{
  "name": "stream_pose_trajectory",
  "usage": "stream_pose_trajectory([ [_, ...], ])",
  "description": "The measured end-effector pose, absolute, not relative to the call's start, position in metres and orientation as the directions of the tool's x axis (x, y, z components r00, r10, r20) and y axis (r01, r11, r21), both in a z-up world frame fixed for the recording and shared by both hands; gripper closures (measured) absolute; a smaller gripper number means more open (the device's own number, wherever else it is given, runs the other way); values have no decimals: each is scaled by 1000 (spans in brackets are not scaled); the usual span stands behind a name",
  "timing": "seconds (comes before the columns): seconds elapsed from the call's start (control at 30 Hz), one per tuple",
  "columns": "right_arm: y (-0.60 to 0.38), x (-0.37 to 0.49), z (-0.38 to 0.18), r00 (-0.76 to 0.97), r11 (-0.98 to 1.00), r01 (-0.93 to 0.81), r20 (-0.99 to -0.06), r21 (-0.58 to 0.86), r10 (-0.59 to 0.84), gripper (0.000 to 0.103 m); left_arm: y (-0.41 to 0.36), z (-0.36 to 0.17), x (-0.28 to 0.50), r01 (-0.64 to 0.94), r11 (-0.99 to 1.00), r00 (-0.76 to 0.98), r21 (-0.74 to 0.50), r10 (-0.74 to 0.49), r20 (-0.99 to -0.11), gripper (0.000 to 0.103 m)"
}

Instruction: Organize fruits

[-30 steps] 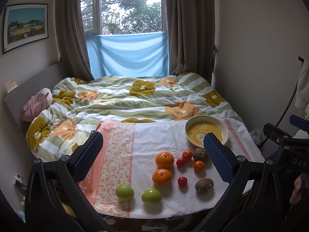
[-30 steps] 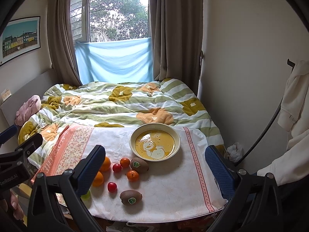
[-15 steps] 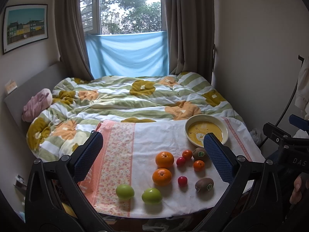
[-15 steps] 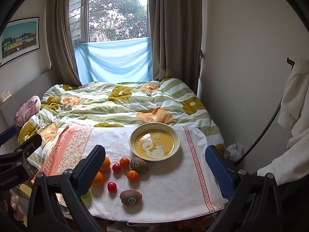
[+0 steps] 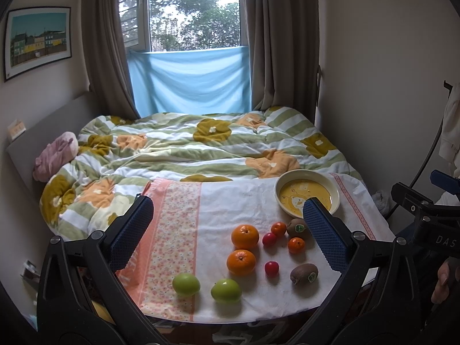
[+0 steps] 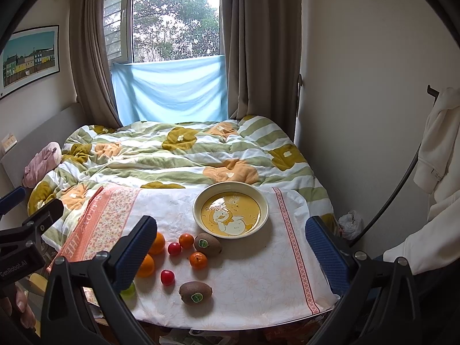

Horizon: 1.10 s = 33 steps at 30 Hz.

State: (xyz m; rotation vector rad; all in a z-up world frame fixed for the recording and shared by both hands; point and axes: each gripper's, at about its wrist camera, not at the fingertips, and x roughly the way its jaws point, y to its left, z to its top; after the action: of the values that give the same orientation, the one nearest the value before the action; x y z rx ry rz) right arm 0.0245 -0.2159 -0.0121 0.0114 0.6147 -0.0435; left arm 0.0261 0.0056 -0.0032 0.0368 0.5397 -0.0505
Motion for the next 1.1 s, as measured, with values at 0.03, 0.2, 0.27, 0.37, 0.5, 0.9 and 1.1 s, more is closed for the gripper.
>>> stream_pose_trajectory([
  [0.03,-216,25,-12,816,999,44,-577,-2,-38,0,6,-3,26,57,998,857,22,-38,-514,0],
  [0.2,-216,25,-12,816,999,44,-577,-5,-39,0,5,-3,26,57,998,857,23,-37,-514,0],
  [0.27,-217,25,-12,816,999,42,-577,-2,-36,0,5,-2,26,54,998,859,29,-32,-511,0],
  [0.37,-216,25,-12,816,999,44,-576,-2,-37,0,5,-2,23,55,998,862,29,-33,-507,0],
  [0.5,-217,25,-12,816,999,44,-576,-1,-37,0,5,-1,22,55,998,862,29,-32,-506,0],
  [0.9,-215,28,-14,794,998,59,-605,-11,-53,0,11,0,26,93,996,834,8,-73,-547,0],
  [1.1,-216,44,-45,756,997,68,-654,21,-38,0,21,-40,35,99,995,779,-28,-95,-620,0],
])
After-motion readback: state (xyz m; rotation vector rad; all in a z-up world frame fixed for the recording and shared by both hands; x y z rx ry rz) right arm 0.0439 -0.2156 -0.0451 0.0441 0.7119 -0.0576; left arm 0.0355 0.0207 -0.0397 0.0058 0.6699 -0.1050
